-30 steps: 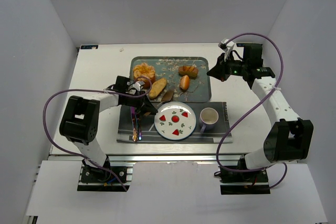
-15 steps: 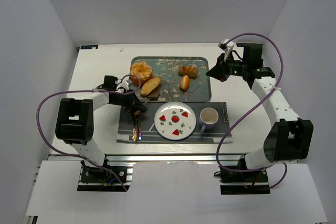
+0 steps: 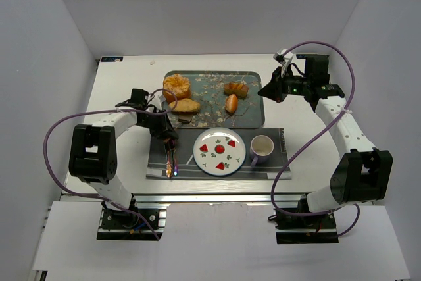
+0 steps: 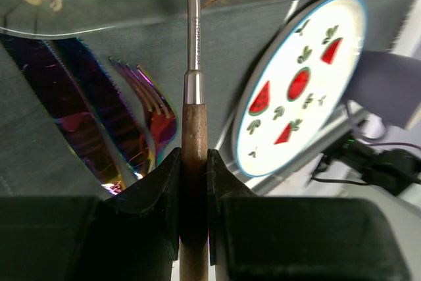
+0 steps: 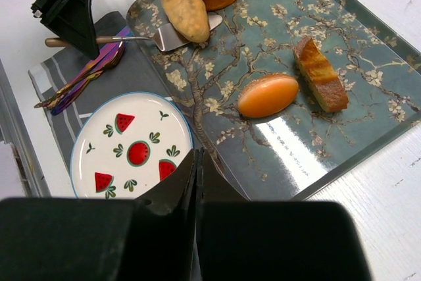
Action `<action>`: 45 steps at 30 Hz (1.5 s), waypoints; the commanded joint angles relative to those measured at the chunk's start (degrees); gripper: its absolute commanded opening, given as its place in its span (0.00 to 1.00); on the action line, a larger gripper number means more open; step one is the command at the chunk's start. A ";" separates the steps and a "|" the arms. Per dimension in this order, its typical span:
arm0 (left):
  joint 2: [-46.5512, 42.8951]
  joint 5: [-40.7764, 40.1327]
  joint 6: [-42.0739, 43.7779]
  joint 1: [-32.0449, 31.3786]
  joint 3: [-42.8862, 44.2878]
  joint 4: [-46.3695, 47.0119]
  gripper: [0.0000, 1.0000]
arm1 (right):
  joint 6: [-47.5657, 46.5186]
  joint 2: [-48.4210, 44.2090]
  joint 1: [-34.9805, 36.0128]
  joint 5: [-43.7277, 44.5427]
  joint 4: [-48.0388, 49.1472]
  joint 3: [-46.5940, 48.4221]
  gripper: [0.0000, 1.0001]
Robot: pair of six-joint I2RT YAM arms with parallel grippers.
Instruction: Place the bread
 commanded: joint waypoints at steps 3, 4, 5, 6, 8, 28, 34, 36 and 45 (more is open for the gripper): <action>-3.95 -7.61 2.24 -0.92 2.25 -4.21 0.00 | 0.83 -0.36 -0.46 -2.04 2.46 0.04 0.00; -4.31 -8.05 2.07 -1.01 2.16 -3.86 0.00 | 0.92 -0.45 -0.37 -1.96 2.46 -0.04 0.00; -4.40 -8.14 2.15 -1.01 1.90 -3.68 0.00 | 1.01 -0.45 -0.46 -2.13 2.55 -0.05 0.00; -4.40 -8.14 2.76 -1.01 1.81 -3.68 0.00 | 1.09 -0.36 -0.46 -2.22 2.55 -0.05 0.00; -4.22 -7.96 3.38 -1.27 1.63 -3.94 0.00 | 1.27 -0.45 -0.46 -2.31 2.63 -0.05 0.00; -15.38 -8.05 6.81 -3.64 -4.70 -1.83 0.00 | 1.71 -0.54 -0.46 -2.83 2.90 0.22 0.00; -17.84 -7.70 6.90 -4.43 -3.55 -3.59 0.00 | 1.62 -0.80 -0.55 -2.75 2.81 -0.22 0.00; -18.89 -7.52 6.72 -4.79 -3.99 -3.85 0.00 | 1.62 -0.80 -0.46 -2.75 2.81 -0.31 0.00; -24.70 -6.73 4.35 -8.91 -8.38 -3.59 0.00 | 1.36 -0.54 -0.55 -1.78 2.64 0.57 0.00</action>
